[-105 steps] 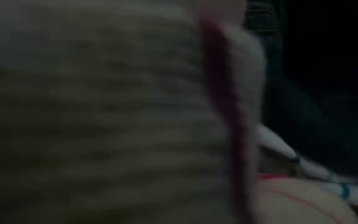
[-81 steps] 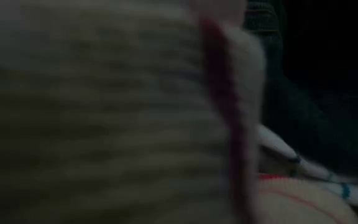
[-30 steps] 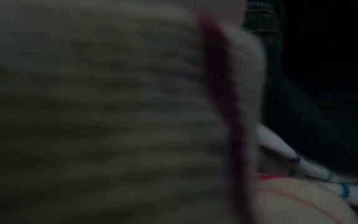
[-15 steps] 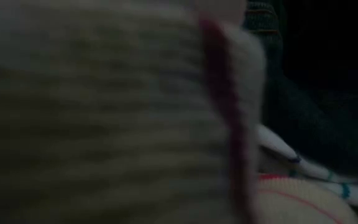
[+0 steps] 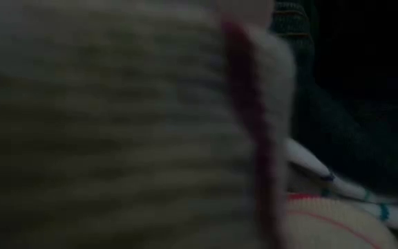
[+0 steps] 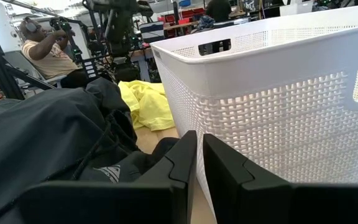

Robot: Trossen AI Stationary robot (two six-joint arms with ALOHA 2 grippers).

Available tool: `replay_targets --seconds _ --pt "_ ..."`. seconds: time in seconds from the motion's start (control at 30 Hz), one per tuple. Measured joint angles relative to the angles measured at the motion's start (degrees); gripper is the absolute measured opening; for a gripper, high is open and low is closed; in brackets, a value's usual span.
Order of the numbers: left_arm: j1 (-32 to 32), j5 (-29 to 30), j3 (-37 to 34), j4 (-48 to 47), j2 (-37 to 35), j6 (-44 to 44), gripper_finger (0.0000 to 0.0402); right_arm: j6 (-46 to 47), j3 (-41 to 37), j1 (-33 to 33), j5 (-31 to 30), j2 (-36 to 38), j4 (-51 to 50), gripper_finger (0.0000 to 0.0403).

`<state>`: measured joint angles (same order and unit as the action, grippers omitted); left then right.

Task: Sort clothes
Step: Put the gray shorts into the white laundry organizer

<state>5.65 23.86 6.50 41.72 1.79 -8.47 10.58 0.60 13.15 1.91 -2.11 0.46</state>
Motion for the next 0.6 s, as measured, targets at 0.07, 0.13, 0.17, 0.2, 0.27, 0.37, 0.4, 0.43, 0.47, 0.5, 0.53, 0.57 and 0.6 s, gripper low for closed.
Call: replay_targets --seconds 0.07,0.13,0.17,0.2,0.27,0.37,0.4,0.43,0.47,0.5,0.53,0.57,0.6 --pt "0.0 -2.7 0.0 -1.7 0.0 -1.5 0.0013 0.0 0.0 0.0 0.0 0.0 0.0 0.0046" --pt "0.0 -5.2 0.0 -4.9 0.2 -2.3 0.0013 0.0 0.0 0.0 0.0 0.0 0.0 0.0046" --pt "0.0 -5.7 0.0 -6.3 0.5 -2.6 0.0013 0.0 0.0 0.0 0.0 0.0 0.0 0.0046" --pt "0.0 -5.9 0.0 -7.5 0.8 -2.8 0.0013 0.0 0.0 0.0 0.0 0.0 0.0 0.0046" --pt "0.0 -6.0 0.2 -10.7 1.1 -2.7 0.0013 0.0 0.0 0.0 0.0 0.0 0.0 0.0046" --pt "0.0 -8.2 2.6 -18.6 2.5 -2.6 0.0013 0.0 0.0 0.0 0.0 0.0 0.0 0.0046" --pt "0.0 -9.1 3.8 -21.4 3.2 -2.2 0.0013 0.0 0.0 0.0 0.0 0.0 0.0 0.0046" --pt "0.0 -9.8 5.2 -23.9 4.0 -1.4 0.0013 0.0 0.0 0.0 0.0 0.0 0.0 0.0046" --pt "0.0 -10.3 6.5 -26.6 4.8 -0.7 0.0013 0.0 0.0 0.0 0.0 0.0 0.0 0.0046" --pt "0.0 -10.5 7.8 -29.1 5.7 0.4 0.0013 0.0 0.0 0.0 0.0 0.0 0.0 0.0046" --pt "0.0 -10.6 8.9 -31.3 6.6 0.9 0.0013 0.0 0.0 0.0 0.0 0.0 0.0 0.0046" --pt "0.0 -10.6 9.9 -33.4 7.5 1.3 0.0013 0.0 0.0 0.0 0.0 0.0 0.0 0.0046" --pt "0.0 -10.6 10.7 -35.2 8.3 1.9 0.0013 -0.2 0.0 0.0 -0.2 0.0 0.0 0.0046"
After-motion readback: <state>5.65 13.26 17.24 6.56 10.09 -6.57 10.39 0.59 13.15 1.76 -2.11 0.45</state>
